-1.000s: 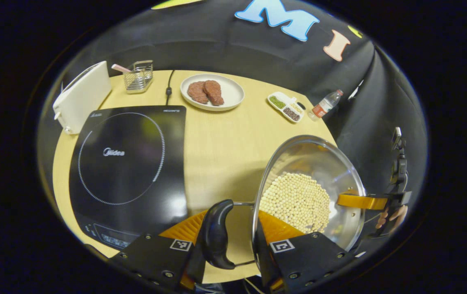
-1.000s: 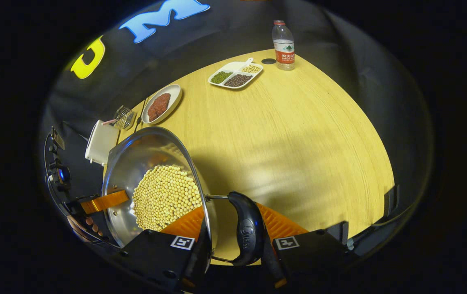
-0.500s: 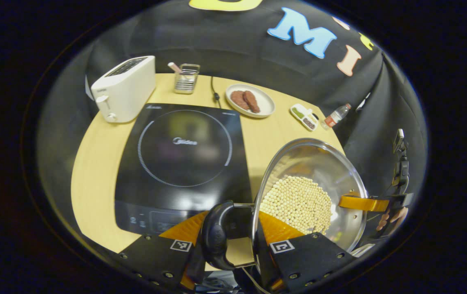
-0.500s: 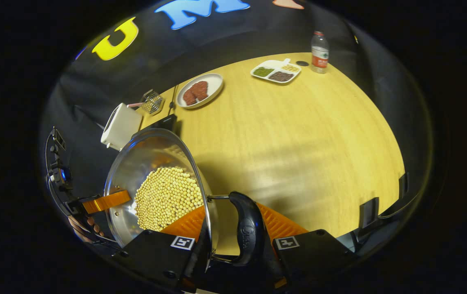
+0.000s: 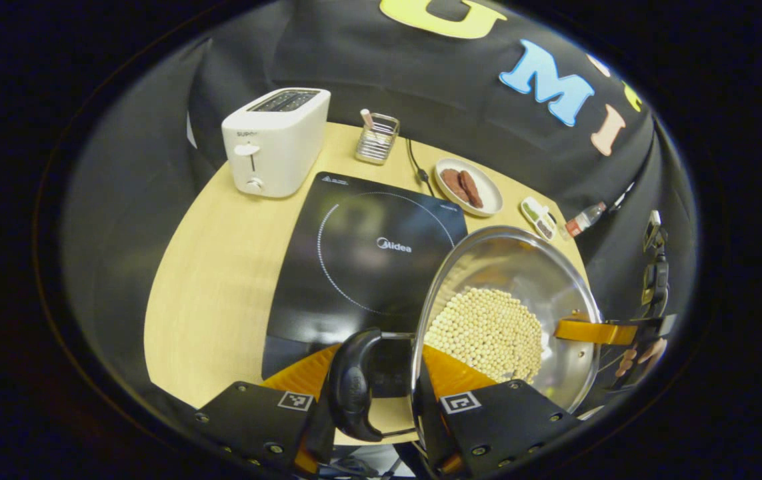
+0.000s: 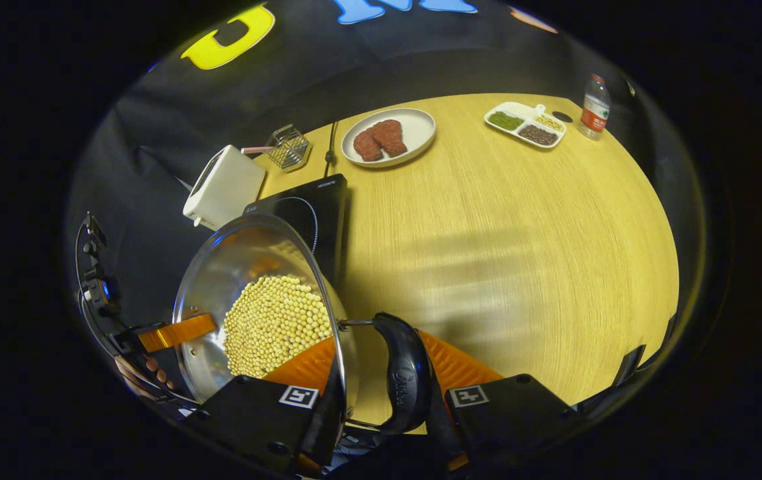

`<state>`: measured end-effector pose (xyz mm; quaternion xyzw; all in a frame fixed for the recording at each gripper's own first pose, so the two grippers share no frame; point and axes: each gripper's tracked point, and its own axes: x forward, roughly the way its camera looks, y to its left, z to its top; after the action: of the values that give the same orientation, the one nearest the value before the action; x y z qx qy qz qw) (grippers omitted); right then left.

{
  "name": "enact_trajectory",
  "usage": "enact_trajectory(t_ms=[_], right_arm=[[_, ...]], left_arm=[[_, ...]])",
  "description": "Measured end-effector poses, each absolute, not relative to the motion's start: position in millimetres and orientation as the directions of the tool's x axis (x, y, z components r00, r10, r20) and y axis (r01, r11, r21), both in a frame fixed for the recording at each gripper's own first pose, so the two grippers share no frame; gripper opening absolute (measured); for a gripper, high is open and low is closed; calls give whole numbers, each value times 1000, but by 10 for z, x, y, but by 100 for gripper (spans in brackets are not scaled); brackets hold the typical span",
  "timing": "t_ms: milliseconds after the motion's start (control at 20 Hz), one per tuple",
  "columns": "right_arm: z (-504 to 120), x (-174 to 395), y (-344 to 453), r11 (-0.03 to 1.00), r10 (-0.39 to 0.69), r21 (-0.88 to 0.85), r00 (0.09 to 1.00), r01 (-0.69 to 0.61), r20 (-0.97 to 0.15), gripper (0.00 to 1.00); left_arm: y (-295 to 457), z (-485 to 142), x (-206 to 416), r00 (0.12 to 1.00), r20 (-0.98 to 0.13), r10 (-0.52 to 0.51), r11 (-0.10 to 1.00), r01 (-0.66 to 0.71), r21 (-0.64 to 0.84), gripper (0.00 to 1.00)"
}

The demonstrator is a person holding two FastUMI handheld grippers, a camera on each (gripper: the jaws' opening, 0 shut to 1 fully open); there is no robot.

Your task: First push the handle of the pot to place it horizontally, then grasp the pot with both hands and set it on the induction cooktop.

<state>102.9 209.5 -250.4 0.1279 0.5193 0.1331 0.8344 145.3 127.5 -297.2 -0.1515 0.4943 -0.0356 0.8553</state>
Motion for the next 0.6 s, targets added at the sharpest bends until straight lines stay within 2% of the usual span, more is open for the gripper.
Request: enact_trajectory(t_ms=[150,200,300,350,400,450,550,600], right_arm=[[-2481,1240,2312,927,368,359,434,-106,-823,53],[-2483,1300,2376,926,372,362,434,-108,-821,53],[-2509,1429,2492,923,378,369,434,-109,-818,53],[-2523,1503,2535,922,379,374,439,-101,-815,57],[-2538,1579,2572,921,378,380,450,-90,-809,53],[-2545,1655,2619,919,378,385,453,-81,-808,57],[-2569,1802,2709,918,378,389,458,-74,-805,57],[-2573,1861,2736,920,373,386,464,-71,-803,53]], left_arm=[[1507,-2981,1611,513,-835,-199,952,-102,-289,58],[1576,-2999,1679,515,-835,-194,953,-103,-285,54],[1690,-3063,1824,517,-835,-188,954,-106,-281,58],[1727,-3088,1903,523,-832,-185,953,-112,-282,54],[1774,-3116,1965,524,-831,-187,953,-110,-283,54],[1802,-3157,2031,526,-830,-187,953,-110,-284,54],[1891,-3241,2151,528,-827,-191,952,-107,-288,54],[1942,-3271,2229,529,-826,-193,951,-107,-290,54]])
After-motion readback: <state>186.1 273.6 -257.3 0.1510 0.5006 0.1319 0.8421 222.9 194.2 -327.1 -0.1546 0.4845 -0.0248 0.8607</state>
